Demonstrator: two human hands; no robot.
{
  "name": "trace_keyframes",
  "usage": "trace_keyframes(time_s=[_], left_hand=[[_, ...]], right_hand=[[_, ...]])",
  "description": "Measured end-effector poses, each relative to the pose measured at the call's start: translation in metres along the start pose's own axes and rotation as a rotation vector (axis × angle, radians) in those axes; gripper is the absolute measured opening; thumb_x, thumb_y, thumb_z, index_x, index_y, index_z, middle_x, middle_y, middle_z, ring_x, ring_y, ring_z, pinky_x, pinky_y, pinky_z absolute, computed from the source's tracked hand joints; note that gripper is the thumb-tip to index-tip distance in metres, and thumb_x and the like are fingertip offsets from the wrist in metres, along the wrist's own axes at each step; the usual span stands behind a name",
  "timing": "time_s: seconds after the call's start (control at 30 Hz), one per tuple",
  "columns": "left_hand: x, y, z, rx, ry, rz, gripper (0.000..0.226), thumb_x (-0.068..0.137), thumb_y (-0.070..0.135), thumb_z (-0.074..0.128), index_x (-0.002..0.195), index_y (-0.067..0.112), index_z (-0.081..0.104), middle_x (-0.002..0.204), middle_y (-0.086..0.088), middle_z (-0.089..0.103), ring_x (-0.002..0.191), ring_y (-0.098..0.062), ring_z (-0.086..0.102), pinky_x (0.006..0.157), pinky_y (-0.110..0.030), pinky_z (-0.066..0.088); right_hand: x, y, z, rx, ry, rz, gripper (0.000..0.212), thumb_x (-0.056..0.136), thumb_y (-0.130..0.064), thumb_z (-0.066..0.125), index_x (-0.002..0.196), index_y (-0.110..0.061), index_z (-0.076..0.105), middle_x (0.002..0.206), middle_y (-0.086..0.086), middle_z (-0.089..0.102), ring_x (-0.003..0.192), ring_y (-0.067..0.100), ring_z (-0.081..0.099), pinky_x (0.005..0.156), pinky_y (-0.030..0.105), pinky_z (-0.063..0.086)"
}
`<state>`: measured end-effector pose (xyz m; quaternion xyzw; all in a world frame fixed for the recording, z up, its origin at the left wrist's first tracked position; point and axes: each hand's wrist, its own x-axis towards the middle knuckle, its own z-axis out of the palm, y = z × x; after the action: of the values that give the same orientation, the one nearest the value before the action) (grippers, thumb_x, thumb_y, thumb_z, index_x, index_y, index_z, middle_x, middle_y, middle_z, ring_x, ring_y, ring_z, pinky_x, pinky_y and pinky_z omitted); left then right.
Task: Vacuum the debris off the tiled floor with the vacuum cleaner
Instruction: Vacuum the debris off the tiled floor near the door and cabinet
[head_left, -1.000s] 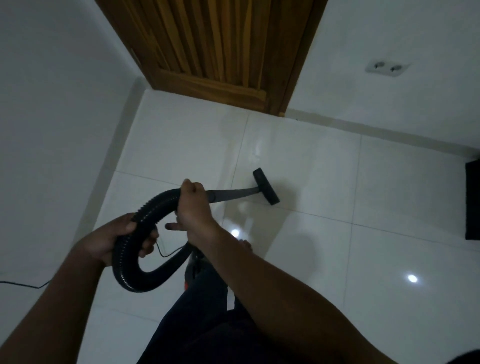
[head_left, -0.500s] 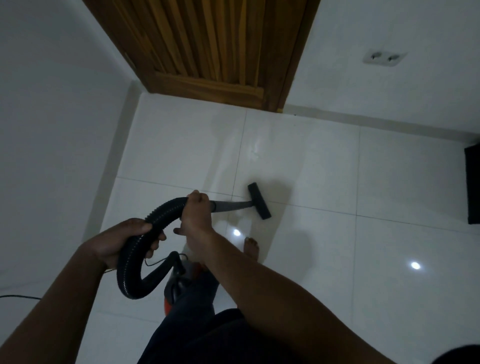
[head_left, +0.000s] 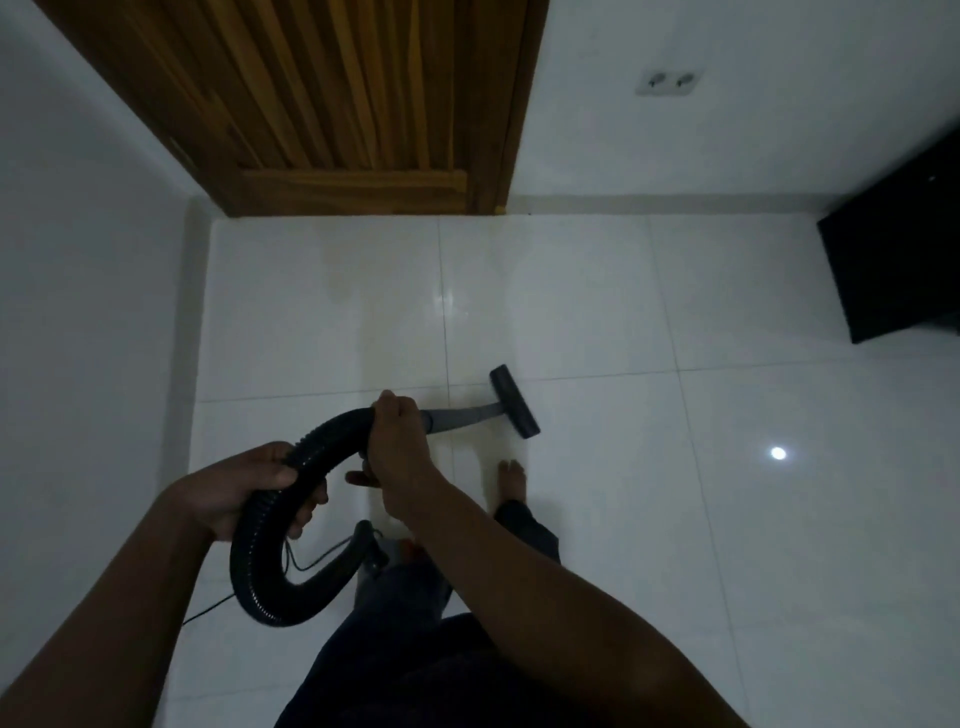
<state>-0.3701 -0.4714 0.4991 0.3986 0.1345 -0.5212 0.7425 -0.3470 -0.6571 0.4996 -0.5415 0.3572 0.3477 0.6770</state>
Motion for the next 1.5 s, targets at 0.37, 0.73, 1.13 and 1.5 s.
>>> trace_keyframes(time_s=[0.37, 0.73, 1.13, 1.5], left_hand=[[-0.006, -0.012, 0.001, 0.093, 0.091, -0.019, 0.060, 0.044, 0.031, 0.099, 0.086, -0.004, 0.075, 0.078, -0.020, 0.068, 0.059, -0.025, 0.065, 0.052, -0.033, 0.054], [0.056, -0.043, 0.085, 0.437, 0.276, -0.199, 0.045, 0.082, 0.040, 0.070, 0.098, -0.002, 0.068, 0.080, -0.010, 0.069, 0.061, -0.015, 0.067, 0.056, -0.024, 0.053], [-0.022, -0.090, 0.101, 0.324, -0.022, -0.033, 0.063, 0.030, 0.035, 0.102, 0.075, -0.002, 0.077, 0.071, -0.018, 0.071, 0.055, -0.023, 0.069, 0.051, -0.033, 0.058], [-0.066, -0.141, 0.113, 0.325, 0.218, 0.036, 0.073, 0.021, 0.047, 0.098, 0.070, -0.003, 0.076, 0.060, -0.017, 0.063, 0.050, -0.020, 0.061, 0.047, -0.027, 0.053]], right_hand=[[0.001, 0.030, 0.015, 0.207, 0.095, 0.107, 0.036, 0.097, -0.040, 0.042, 0.116, -0.012, 0.055, 0.076, 0.004, 0.052, 0.060, 0.016, 0.052, 0.055, 0.031, 0.054], [-0.005, 0.065, -0.087, 0.214, 0.226, 0.012, 0.032, 0.100, -0.042, 0.038, 0.105, -0.013, 0.050, 0.082, 0.010, 0.054, 0.063, 0.019, 0.053, 0.063, 0.037, 0.058], [-0.130, 0.102, -0.070, 0.369, -0.034, 0.006, 0.036, 0.100, -0.028, 0.030, 0.076, -0.011, 0.051, 0.051, 0.003, 0.041, 0.041, 0.014, 0.036, 0.068, 0.039, 0.055], [-0.127, 0.160, -0.046, 0.431, 0.039, 0.026, 0.043, 0.097, -0.035, 0.029, 0.109, -0.006, 0.058, 0.063, 0.007, 0.047, 0.042, 0.014, 0.040, 0.069, 0.041, 0.059]])
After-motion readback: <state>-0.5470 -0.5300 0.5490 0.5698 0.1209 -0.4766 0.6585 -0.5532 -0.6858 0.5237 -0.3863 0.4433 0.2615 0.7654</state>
